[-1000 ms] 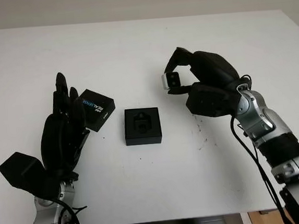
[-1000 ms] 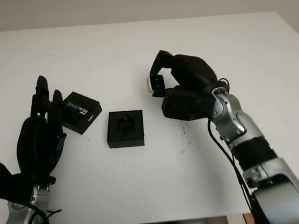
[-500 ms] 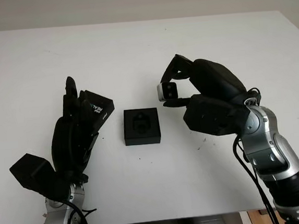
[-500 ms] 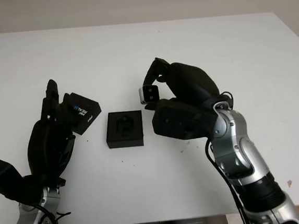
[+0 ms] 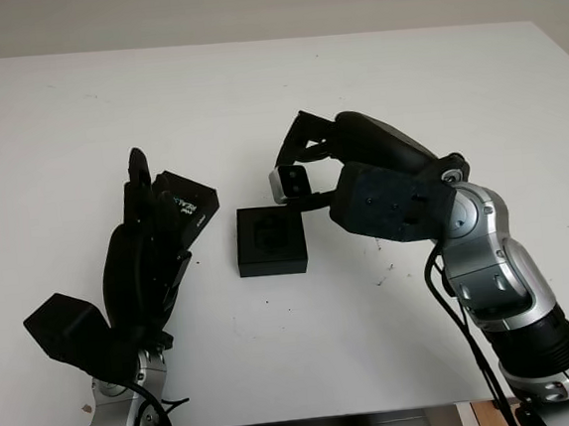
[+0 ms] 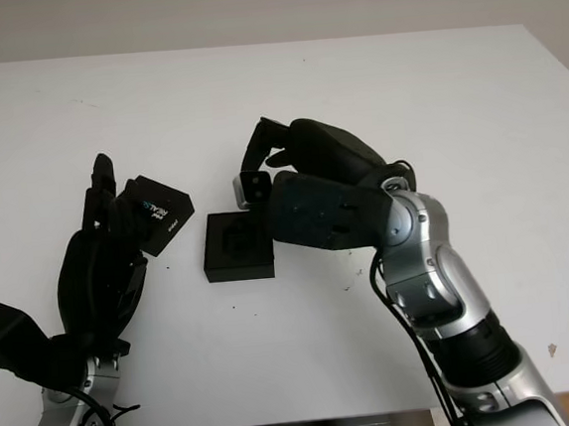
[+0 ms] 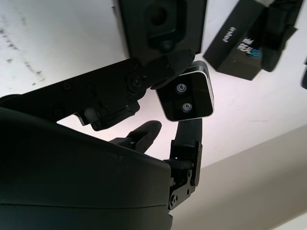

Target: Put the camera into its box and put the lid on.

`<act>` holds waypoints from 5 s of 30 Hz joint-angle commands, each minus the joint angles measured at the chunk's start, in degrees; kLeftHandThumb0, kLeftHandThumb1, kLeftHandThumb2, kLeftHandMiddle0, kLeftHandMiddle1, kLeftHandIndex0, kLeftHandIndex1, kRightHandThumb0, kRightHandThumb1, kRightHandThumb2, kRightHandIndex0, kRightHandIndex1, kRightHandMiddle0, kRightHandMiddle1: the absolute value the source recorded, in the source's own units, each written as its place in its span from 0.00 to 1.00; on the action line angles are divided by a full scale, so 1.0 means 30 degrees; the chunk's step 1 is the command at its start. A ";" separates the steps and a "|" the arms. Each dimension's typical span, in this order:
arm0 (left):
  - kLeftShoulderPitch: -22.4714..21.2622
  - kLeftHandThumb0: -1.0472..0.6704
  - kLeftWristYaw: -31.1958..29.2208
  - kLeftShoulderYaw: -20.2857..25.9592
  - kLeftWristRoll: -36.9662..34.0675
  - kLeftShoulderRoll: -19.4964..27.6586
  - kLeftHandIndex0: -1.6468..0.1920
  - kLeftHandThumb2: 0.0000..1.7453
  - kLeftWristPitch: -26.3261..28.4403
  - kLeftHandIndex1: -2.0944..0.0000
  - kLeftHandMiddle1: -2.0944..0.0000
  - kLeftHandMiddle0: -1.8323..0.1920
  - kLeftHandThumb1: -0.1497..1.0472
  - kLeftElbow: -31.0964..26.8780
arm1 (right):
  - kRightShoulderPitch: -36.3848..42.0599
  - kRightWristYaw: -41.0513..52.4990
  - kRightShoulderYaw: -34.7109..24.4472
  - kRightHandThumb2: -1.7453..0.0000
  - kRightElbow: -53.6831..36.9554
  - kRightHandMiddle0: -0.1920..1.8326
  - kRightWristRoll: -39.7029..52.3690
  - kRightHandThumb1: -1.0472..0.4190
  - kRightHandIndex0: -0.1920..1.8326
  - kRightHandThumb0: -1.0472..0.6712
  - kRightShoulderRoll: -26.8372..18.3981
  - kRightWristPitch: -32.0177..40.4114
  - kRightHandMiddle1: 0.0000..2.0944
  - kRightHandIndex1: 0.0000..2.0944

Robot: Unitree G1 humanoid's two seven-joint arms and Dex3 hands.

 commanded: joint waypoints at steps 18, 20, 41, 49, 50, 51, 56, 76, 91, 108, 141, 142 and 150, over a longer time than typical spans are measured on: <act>0.0548 0.21 -0.0094 0.0209 -0.0192 0.0118 1.00 0.33 0.0215 1.00 1.00 1.00 1.00 -0.1064 | 0.2116 -0.1676 0.1787 0.90 -0.1130 0.28 -0.2147 0.00 0.31 0.37 0.1869 0.1537 1.00 0.11; 0.0494 0.21 -0.0127 0.0228 -0.0248 0.0128 1.00 0.32 0.0283 1.00 1.00 1.00 1.00 -0.1065 | 0.2389 -0.1757 0.1941 0.89 -0.1240 0.29 -0.2410 0.00 0.30 0.37 0.1917 0.1596 1.00 0.11; 0.0483 0.21 0.0071 0.0346 -0.0288 0.0043 1.00 0.31 0.0647 1.00 1.00 1.00 1.00 -0.1298 | 0.3621 -0.1520 0.2501 0.90 -0.0932 0.38 -0.3922 0.00 0.33 0.38 0.1779 0.1455 1.00 0.11; 0.0654 0.21 -0.0045 0.0427 -0.0296 0.0124 1.00 0.31 0.0547 1.00 1.00 1.00 1.00 -0.1368 | 0.3300 -0.1627 0.2675 0.90 0.0105 0.39 -0.4509 0.00 0.35 0.38 0.1377 0.1063 1.00 0.10; 0.0661 0.21 -0.0012 0.0432 -0.0280 0.0102 1.00 0.31 0.0544 1.00 1.00 1.00 1.00 -0.1382 | 0.3297 -0.1694 0.2709 0.90 0.0210 0.39 -0.4645 0.00 0.36 0.38 0.1332 0.0945 1.00 0.10; 0.0666 0.21 -0.0003 0.0436 -0.0253 0.0107 1.00 0.31 0.0531 1.00 1.00 1.00 1.00 -0.1393 | 0.3296 -0.1740 0.2735 0.91 0.0308 0.38 -0.4792 0.00 0.36 0.38 0.1321 0.0879 1.00 0.10; 0.0637 0.21 -0.0002 0.0467 -0.0321 0.0086 1.00 0.31 0.0561 1.00 1.00 1.00 1.00 -0.1399 | 0.3388 -0.2279 0.2700 0.91 0.0754 0.34 -0.5331 0.00 0.36 0.38 0.1344 0.0469 1.00 0.10; 0.0789 0.21 0.0013 0.0445 -0.0417 -0.0023 1.00 0.29 0.0591 1.00 1.00 1.00 1.00 -0.1528 | 0.3585 -0.1972 0.3354 0.95 0.0527 0.16 -0.8416 0.01 0.33 0.31 0.0459 -0.0959 0.89 0.07; 0.0938 0.22 0.0036 0.0369 -0.0377 -0.0038 1.00 0.30 0.0349 1.00 1.00 1.00 1.00 -0.1537 | 0.3603 0.0708 0.3526 0.97 -0.0194 0.18 -1.0216 0.06 0.15 0.25 0.0305 -0.1385 0.19 0.01; 0.0981 0.22 -0.0035 0.0431 -0.0307 0.0085 1.00 0.30 0.0238 1.00 1.00 1.00 1.00 -0.1550 | 0.3515 -0.0189 0.2004 0.97 -0.0455 0.18 -0.9014 0.05 0.10 0.24 0.0523 -0.2613 0.06 0.02; -0.4168 0.21 -0.2545 0.3498 0.0245 0.7169 0.92 0.06 0.1342 0.96 0.96 0.91 0.99 0.0787 | 0.0648 -0.0600 -0.7413 0.80 0.5471 0.02 0.9916 0.00 0.12 0.26 0.1042 -0.2477 0.51 0.23; -0.4631 0.22 -0.2956 0.3401 0.0667 0.7746 0.92 0.05 0.0854 0.96 0.96 0.91 0.99 0.1500 | 0.0709 -0.0575 -0.7497 0.78 0.5632 0.01 1.0220 0.00 0.13 0.27 0.0985 -0.2634 0.51 0.22; -0.9254 0.26 -0.7249 0.1361 0.3528 1.2453 0.95 0.01 -0.0165 0.98 0.98 0.95 0.82 0.6101 | 0.1119 -0.0696 -0.7654 0.74 0.6187 0.00 1.1099 0.00 0.13 0.27 0.0510 -0.3096 0.52 0.19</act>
